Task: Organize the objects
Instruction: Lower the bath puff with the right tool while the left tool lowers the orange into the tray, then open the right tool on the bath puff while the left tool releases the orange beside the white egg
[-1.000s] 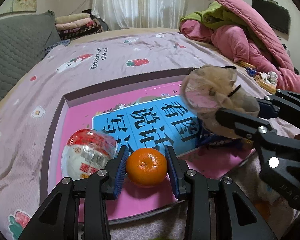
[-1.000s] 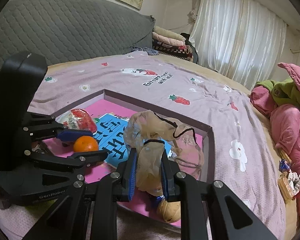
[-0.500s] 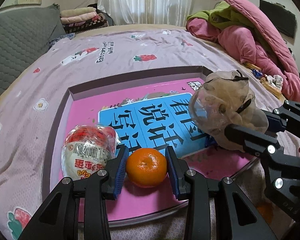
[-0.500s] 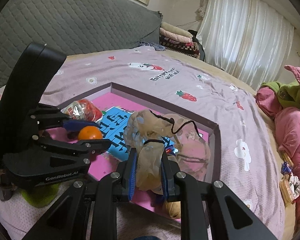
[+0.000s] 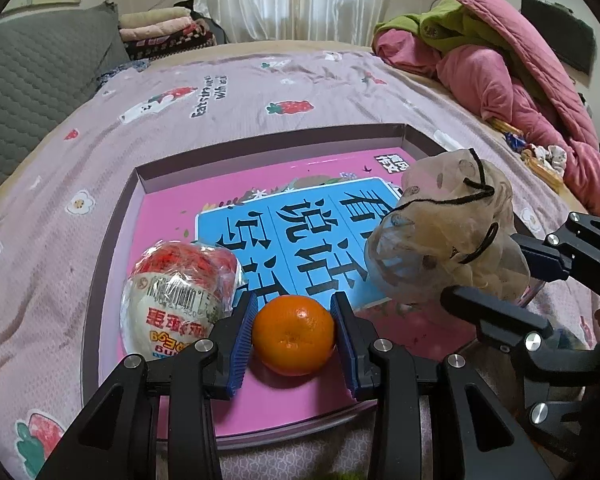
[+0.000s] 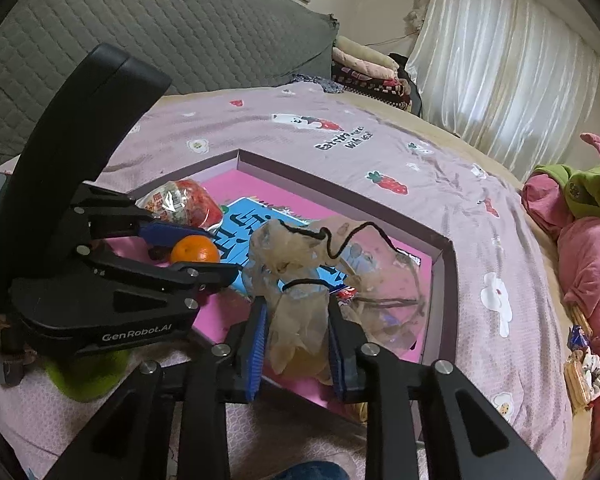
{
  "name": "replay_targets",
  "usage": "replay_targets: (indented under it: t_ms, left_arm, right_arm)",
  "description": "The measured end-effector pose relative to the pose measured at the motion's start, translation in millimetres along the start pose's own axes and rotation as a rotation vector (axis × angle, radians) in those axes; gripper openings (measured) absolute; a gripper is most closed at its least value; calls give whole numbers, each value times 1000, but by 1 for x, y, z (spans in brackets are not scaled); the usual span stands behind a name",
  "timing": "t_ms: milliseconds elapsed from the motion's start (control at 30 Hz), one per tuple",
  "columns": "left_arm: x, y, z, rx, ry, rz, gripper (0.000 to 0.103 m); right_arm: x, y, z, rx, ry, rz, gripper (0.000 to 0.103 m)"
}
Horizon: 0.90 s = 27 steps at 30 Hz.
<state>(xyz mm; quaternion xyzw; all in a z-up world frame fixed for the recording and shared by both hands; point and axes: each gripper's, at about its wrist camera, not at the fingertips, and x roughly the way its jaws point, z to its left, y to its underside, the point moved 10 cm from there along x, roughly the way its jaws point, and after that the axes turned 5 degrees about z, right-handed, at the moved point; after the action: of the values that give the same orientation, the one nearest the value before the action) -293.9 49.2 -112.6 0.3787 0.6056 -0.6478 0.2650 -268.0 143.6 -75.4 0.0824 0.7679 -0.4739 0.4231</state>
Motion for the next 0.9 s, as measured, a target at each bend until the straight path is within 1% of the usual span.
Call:
replay_targets:
  t_ms: [133, 200, 500, 667, 900]
  left_arm:
    - [-1, 1, -1, 0, 1, 3, 39]
    - [-1, 1, -1, 1, 1, 4, 39]
    - [-2, 2, 1, -2, 6, 12, 39]
    - [-3, 3, 0, -4, 7, 16, 39]
    - [-4, 4, -1, -9, 12, 22, 39]
  right_arm:
    - [-1, 3, 1, -4, -6, 6, 32]
    - [-2, 4, 2, -3, -8, 7, 36]
    - [-4, 6, 4, -4, -11, 4, 39]
    - [-5, 7, 4, 28, -39, 4, 41]
    - [-9, 9, 2, 40, -49, -1, 45]
